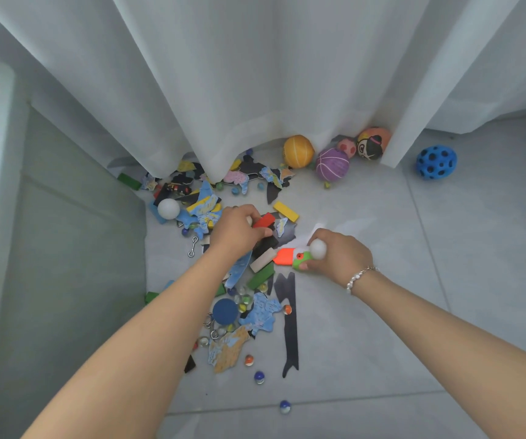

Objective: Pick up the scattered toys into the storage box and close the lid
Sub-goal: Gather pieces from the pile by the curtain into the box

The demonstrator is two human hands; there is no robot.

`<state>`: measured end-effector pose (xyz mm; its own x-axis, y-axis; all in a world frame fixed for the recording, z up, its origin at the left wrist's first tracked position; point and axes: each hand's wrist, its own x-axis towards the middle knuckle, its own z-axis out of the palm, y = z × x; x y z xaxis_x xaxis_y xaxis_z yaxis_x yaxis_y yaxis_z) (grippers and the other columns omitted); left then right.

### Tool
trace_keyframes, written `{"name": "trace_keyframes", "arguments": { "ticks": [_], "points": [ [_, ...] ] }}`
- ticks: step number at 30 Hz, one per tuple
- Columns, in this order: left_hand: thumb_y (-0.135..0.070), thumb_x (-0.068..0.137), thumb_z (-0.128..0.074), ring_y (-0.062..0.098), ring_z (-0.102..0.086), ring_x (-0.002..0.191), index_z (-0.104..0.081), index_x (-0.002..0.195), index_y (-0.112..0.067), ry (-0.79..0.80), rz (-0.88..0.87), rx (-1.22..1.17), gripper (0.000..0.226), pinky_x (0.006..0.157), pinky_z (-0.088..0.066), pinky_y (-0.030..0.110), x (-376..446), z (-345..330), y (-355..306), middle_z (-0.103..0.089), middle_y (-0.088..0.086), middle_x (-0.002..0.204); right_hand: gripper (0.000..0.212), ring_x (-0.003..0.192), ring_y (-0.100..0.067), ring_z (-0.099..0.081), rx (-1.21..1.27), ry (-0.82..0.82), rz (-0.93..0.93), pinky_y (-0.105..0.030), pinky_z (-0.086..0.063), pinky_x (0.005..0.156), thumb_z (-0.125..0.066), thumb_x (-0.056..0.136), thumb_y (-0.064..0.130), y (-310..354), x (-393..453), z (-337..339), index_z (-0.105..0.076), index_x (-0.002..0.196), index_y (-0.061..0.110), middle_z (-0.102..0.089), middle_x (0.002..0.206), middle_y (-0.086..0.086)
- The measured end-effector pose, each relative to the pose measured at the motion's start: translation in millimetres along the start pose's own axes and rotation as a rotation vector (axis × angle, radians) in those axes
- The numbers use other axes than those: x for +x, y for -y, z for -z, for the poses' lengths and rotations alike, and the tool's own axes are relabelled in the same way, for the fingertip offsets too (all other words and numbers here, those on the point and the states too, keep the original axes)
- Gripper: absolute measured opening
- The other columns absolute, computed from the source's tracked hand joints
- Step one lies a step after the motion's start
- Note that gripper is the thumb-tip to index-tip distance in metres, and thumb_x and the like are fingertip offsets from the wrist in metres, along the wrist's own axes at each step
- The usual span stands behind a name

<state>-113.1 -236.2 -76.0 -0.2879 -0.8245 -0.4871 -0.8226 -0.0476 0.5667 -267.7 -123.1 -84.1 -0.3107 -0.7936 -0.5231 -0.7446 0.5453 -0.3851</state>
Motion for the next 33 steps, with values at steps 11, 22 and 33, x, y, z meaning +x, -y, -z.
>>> {"name": "trace_keyframes", "arguments": {
  "ticks": [11,22,33],
  "points": [
    [-0.022,0.083,-0.071,0.013,-0.052,0.054,-0.054,0.083,-0.016,0.036,0.227,-0.523,0.019,0.040,-0.043,0.020,-17,27,0,-0.058,0.001,0.073,0.039,0.090,-0.024,-0.060,0.038,-0.088,-0.098,-0.025,-0.039,0.064,-0.065,0.078,0.050,2,-26,-21,-0.059,0.107,0.025,-0.050,0.109,-0.001],
    [-0.027,0.084,-0.070,0.011,-0.054,0.059,-0.056,0.085,-0.020,0.058,0.269,-0.604,0.016,0.039,-0.043,0.017,-40,50,-14,-0.060,-0.001,0.079,0.033,0.057,-0.024,-0.053,0.578,0.064,-0.207,-0.032,-0.050,0.055,-0.076,0.074,0.034,23,-27,15,-0.057,0.093,0.015,-0.055,0.071,-0.005],
    [-0.026,0.081,-0.071,0.013,-0.057,0.058,-0.057,0.080,-0.020,-0.249,0.014,-0.794,0.016,0.040,-0.043,0.021,-149,174,-75,-0.063,0.000,0.073,0.031,0.049,-0.013,-0.051,0.645,0.049,0.061,-0.025,-0.049,0.044,-0.075,0.075,0.032,141,-97,140,-0.053,0.093,0.018,-0.057,0.075,-0.003]
  ]
}}
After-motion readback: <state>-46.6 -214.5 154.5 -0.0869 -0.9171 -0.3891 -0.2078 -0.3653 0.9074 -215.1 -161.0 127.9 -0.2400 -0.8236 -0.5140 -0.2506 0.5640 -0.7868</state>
